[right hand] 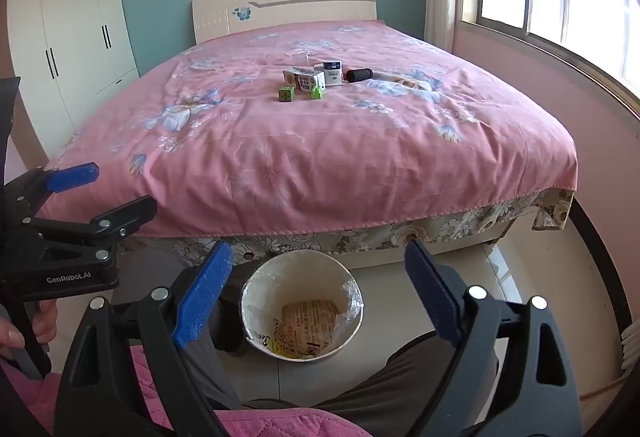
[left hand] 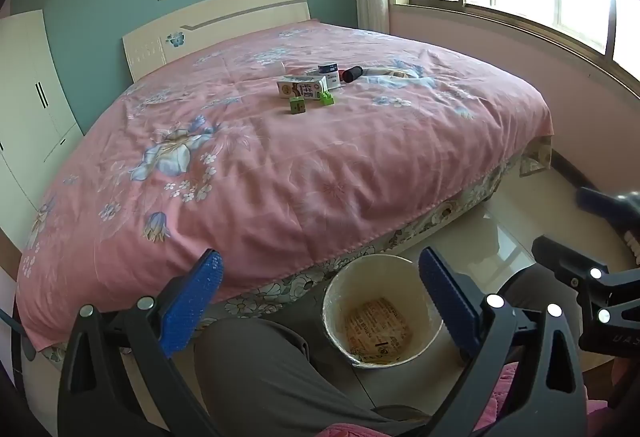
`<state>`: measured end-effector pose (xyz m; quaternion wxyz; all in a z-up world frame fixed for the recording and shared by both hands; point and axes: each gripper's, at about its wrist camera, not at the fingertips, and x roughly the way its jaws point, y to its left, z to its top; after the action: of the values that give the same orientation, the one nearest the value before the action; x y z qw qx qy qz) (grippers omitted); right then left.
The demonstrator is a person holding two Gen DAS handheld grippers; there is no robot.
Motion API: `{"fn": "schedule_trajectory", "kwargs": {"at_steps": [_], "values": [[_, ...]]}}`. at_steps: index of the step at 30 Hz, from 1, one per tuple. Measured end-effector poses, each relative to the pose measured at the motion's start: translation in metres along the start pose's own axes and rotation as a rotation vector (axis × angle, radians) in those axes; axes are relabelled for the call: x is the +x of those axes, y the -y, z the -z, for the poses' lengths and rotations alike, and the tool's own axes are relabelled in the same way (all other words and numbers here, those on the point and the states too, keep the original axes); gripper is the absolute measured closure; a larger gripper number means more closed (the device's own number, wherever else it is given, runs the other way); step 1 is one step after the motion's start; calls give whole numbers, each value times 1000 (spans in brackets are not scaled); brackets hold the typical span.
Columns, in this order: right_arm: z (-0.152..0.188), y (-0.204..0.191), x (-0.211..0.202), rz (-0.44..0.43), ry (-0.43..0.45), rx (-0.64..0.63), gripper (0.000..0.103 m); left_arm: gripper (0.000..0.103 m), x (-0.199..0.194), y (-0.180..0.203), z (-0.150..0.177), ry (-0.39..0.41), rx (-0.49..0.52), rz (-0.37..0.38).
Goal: Collect trash
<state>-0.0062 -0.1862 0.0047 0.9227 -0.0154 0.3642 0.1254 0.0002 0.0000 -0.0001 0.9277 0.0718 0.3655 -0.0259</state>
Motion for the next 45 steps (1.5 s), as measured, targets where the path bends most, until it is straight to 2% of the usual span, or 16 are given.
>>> {"fn": "schedule_trajectory", "kwargs": {"at_steps": [45], "values": [[1, -1, 0, 8, 17, -7, 16, 3, -1, -2, -1, 5, 0, -1]]}}
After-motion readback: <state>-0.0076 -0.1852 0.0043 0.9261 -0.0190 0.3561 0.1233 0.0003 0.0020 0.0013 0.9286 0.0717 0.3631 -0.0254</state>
